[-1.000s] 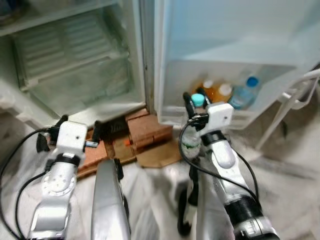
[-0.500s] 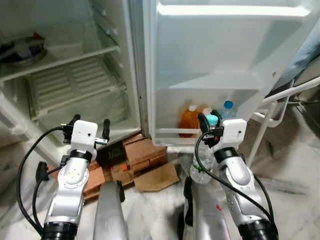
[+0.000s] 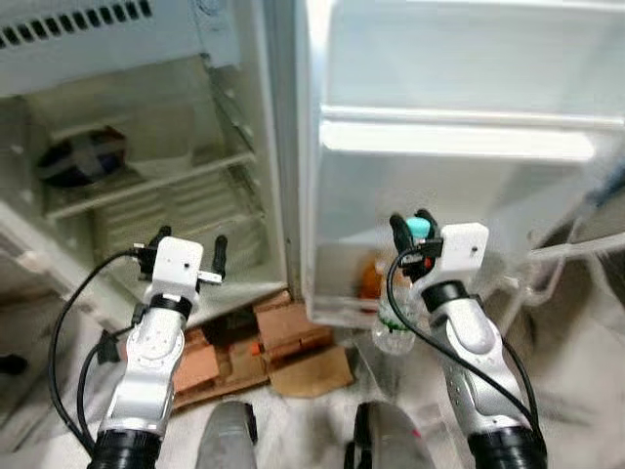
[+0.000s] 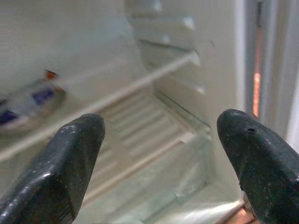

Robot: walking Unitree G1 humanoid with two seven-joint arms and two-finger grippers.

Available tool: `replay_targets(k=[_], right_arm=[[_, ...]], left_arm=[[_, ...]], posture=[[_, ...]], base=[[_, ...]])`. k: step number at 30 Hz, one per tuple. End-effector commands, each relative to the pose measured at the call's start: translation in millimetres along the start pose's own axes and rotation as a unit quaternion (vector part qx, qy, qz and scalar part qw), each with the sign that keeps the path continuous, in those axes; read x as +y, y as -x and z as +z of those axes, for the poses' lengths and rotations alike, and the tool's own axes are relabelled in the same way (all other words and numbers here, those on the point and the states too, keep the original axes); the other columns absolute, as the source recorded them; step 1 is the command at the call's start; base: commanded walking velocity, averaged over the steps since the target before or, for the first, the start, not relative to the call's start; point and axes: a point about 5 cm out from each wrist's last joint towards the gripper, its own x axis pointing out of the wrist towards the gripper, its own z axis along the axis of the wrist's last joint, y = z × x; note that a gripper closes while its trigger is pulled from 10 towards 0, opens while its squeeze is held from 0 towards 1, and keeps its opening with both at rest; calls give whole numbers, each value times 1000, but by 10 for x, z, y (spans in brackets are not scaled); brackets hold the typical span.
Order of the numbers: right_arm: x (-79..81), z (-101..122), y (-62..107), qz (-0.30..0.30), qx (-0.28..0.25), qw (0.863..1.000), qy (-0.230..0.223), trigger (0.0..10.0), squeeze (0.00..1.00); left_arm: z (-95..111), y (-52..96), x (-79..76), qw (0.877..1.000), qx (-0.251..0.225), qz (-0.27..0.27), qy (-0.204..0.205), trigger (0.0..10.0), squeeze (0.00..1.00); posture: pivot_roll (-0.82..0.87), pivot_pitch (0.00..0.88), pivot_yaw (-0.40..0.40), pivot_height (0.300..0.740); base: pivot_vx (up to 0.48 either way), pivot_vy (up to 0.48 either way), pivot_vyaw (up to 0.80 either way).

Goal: Restocking fridge

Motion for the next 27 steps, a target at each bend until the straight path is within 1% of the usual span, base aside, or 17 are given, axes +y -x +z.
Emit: replay_targets(k=[1,3,8,10,12,13,19,21,24,27], right_arm=[[7,43,-20,0,-3,1000,-8,10000,0],[18,31,-37,1,7,1000,-9,10000,0],[15,18,-34,6,20,1000,-7,10000,0],[-21,-65,12,8,57,998,-12,10000,0],[-39,-113,29,7,75,997,-22,10000,0],[-37,-129,31,10,85,996,-24,10000,0],[6,-132,35,29,95,994,-36,10000,0],[27,-127,40,37,96,994,-45,10000,0],[58,-121,40,43,100,993,-46,10000,0],[76,-90,29,52,91,993,-49,10000,0]], left_arm=[[-23,-30,-27,1000,9,-3,7,10000,0],[5,-66,-47,1000,7,-1,12,10000,0],[9,-72,-67,1000,6,-4,12,10000,0],[-24,-70,-94,1000,16,-10,14,10000,0],[-47,-70,-114,1000,24,-14,11,10000,0],[-57,-73,-127,999,28,-17,16,10000,0],[-85,-69,-179,999,38,-32,15,10000,0],[-91,-71,-182,999,39,-32,12,10000,0],[-95,-74,-182,999,41,-32,12,10000,0],[-90,-85,-176,999,40,-33,6,10000,0]], posture=[[41,0,-10,740],[38,0,-13,740],[31,0,-15,740],[23,0,-19,740],[21,0,-20,740],[18,0,-20,740],[13,0,-20,740],[13,0,-19,740],[14,0,-19,740],[15,0,-19,740]], base=[[0,0,0],[0,0,0],[0,0,0],[0,0,0],[0,0,0],[0,0,0],[0,0,0],[0,0,0],[0,0,0],[0,0,0]])
